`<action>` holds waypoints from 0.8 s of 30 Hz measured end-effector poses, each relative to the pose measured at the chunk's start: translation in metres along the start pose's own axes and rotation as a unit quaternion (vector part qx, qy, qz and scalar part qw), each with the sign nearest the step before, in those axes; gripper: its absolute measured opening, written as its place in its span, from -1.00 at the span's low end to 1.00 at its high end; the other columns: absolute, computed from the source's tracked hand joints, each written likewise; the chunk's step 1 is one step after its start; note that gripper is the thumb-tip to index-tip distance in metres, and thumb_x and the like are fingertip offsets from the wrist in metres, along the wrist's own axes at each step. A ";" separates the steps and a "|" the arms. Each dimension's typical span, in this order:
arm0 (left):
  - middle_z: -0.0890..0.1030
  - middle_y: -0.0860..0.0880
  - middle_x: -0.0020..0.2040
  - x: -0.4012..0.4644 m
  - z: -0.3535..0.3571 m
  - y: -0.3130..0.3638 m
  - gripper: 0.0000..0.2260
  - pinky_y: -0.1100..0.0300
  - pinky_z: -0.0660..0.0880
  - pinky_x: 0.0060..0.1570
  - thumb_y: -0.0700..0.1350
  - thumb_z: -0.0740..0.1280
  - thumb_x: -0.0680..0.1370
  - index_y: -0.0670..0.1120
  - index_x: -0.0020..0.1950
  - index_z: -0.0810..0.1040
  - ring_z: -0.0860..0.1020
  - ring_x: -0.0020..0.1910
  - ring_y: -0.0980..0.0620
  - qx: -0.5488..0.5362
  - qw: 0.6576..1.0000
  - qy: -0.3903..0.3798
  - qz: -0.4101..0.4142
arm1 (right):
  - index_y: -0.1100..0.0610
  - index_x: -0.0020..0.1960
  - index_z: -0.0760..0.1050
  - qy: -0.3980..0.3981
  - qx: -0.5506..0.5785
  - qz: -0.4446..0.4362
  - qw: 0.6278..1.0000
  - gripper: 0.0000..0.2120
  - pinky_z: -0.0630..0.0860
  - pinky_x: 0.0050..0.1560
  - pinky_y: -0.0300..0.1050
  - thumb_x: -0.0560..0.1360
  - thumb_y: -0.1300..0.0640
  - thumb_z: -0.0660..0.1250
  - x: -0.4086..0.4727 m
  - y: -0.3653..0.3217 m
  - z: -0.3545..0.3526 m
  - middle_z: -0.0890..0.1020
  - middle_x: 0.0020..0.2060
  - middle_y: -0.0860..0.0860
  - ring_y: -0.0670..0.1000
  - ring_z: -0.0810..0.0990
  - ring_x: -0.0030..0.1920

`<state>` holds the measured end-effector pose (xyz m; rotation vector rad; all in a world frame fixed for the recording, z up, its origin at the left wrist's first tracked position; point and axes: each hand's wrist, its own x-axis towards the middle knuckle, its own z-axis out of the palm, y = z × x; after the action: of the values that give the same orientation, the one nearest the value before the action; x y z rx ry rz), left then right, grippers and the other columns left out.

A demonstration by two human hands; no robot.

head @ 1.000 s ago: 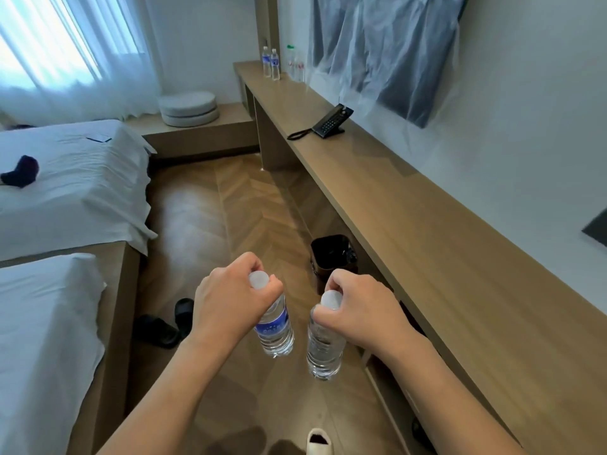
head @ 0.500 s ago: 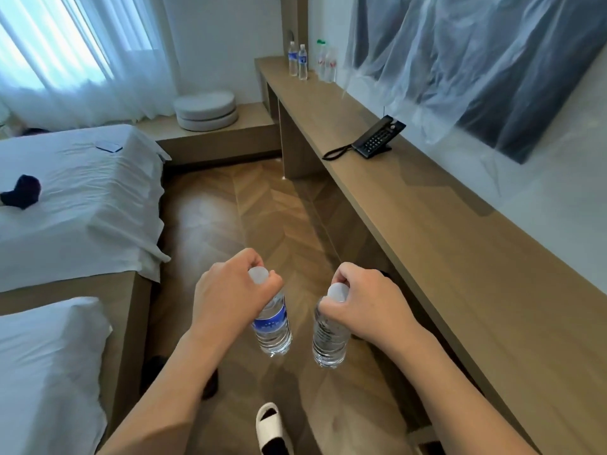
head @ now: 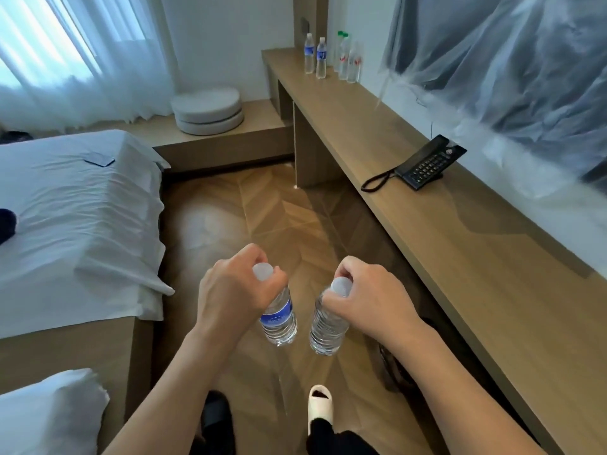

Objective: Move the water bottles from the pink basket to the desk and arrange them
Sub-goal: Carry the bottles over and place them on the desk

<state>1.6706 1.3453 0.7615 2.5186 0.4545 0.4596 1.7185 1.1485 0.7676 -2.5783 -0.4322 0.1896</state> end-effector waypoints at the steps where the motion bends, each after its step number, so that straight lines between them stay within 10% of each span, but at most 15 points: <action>1: 0.49 0.05 -0.43 0.020 0.006 -0.006 -0.81 0.15 0.34 -0.31 0.11 0.36 0.40 0.04 -0.25 0.44 0.48 -0.37 -0.06 0.006 1.000 0.004 0.001 | -0.01 -0.17 0.41 -0.005 -0.001 -0.006 1.000 -0.75 0.54 -0.27 -0.08 0.32 -0.15 0.34 0.023 -0.002 0.004 0.57 -0.32 -0.09 -0.03 0.56 -0.29; 24: 0.49 0.10 -0.43 0.475 0.085 -0.074 -0.85 0.23 0.29 -0.41 0.08 0.38 0.39 0.03 -0.23 0.51 0.49 -0.40 0.06 0.023 0.999 0.023 -0.036 | -0.05 -0.15 0.41 -0.014 -0.018 -0.060 0.998 -0.75 0.47 -0.33 -0.29 0.38 -0.19 0.37 0.502 -0.047 0.012 0.53 -0.32 -0.12 -0.11 0.54 -0.33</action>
<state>2.1096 1.5593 0.7606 2.5306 0.5765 0.4857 2.1744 1.3629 0.7557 -2.5780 -0.6044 0.1771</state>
